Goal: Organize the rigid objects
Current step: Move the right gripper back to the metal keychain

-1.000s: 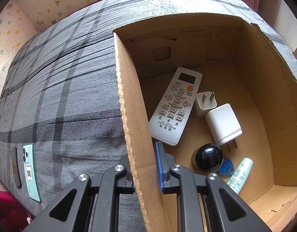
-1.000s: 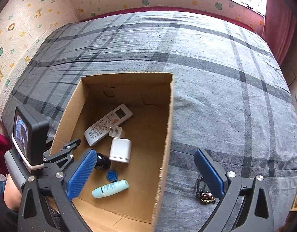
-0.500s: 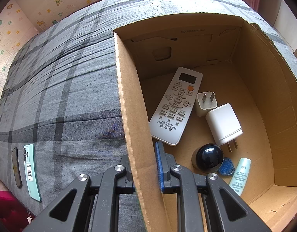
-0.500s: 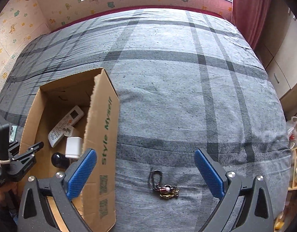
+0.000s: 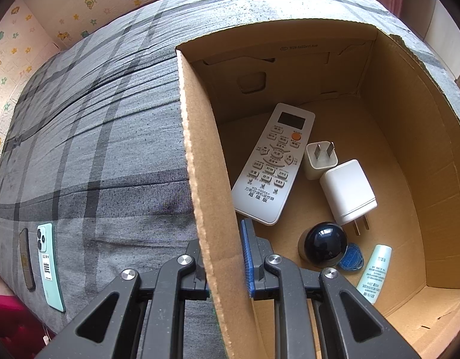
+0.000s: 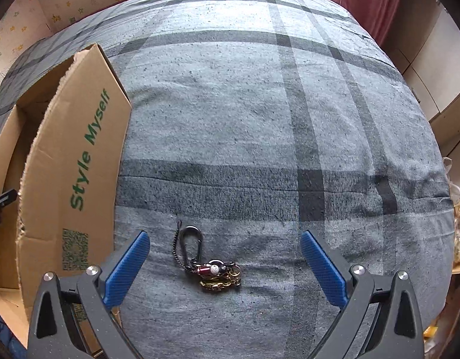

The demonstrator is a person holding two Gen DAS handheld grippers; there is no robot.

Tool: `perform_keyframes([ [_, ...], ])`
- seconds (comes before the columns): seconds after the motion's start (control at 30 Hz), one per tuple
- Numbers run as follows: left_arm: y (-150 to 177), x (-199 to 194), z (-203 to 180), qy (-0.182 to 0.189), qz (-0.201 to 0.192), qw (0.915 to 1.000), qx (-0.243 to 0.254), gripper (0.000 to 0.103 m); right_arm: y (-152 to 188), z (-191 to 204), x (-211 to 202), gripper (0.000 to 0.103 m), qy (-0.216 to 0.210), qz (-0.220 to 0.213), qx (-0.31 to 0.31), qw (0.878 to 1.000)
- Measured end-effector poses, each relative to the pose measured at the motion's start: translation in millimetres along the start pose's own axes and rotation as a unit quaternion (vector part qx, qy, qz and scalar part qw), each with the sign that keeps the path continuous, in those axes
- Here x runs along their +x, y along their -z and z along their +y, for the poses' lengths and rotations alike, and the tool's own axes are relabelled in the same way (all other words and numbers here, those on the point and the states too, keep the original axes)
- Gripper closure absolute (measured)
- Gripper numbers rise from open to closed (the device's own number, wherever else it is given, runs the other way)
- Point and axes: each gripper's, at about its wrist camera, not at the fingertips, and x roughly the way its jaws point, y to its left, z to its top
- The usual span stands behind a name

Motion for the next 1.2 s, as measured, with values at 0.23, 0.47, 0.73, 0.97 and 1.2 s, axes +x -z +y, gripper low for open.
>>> perform_keyframes([
  [0.23,-0.2,-0.4,-1.3,-0.005,0.0,1.0,0.003,0.084,17.5,3.2,23.5,0.0,0.012,0.016,-0.006,1.0],
  [0.47,-0.4,0.2,-1.2,-0.004,0.0,1.0,0.001,0.084,30.9,12.3,41.6,0.0,0.026,0.026,-0.019,0.999],
  [0.73,-0.2,0.6,-0.7,-0.004,0.0,1.0,0.001,0.084,43.8,13.7,51.8,0.0,0.027,0.027,-0.018,0.999],
  [0.97,0.4,0.1,-1.8,-0.006,0.0,1.0,0.0,0.084,41.0,19.8,57.2,0.0,0.032,0.033,-0.019,0.999],
  [1.2,0.3,0.0,-1.6,-0.006,0.0,1.0,-0.001,0.083,41.2,17.8,56.4,0.006,0.022,0.016,-0.024,0.999],
])
